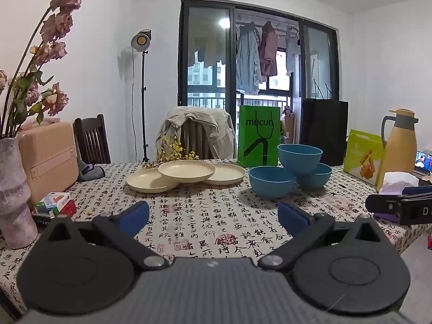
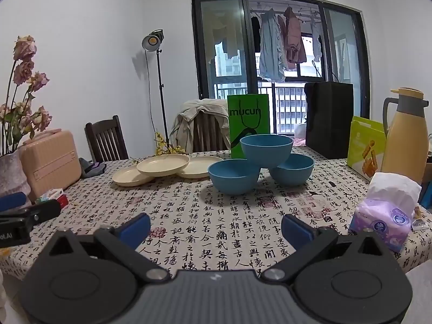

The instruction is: Organize plates and bowls

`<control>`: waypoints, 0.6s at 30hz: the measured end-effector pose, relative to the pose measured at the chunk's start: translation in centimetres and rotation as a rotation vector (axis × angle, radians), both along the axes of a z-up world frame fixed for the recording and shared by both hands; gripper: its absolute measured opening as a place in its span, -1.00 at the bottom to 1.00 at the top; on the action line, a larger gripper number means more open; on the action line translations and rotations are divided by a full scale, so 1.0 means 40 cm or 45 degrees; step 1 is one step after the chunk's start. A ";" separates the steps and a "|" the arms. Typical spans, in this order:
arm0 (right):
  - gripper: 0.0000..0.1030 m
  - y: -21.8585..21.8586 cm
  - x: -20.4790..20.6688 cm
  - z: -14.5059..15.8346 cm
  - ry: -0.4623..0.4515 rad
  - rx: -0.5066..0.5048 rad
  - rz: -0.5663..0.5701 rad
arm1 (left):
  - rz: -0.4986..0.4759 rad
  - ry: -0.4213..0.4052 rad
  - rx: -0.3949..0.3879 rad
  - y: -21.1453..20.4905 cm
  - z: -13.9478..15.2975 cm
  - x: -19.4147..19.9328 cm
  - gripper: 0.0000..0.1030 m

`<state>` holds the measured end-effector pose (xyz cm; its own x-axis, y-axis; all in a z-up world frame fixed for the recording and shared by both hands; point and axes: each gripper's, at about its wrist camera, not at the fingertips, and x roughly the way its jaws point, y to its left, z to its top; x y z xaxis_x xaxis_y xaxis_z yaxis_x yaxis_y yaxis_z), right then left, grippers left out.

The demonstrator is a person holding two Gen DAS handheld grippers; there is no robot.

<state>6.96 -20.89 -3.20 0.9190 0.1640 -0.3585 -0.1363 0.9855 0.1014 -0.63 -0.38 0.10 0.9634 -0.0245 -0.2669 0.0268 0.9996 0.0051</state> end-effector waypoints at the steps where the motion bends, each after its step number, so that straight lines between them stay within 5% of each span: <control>1: 1.00 0.000 0.000 0.000 -0.001 -0.001 0.001 | 0.001 0.000 -0.001 -0.002 -0.001 -0.001 1.00; 18: 1.00 -0.008 0.008 -0.003 0.003 -0.001 -0.011 | 0.016 -0.004 -0.018 0.006 0.001 0.000 1.00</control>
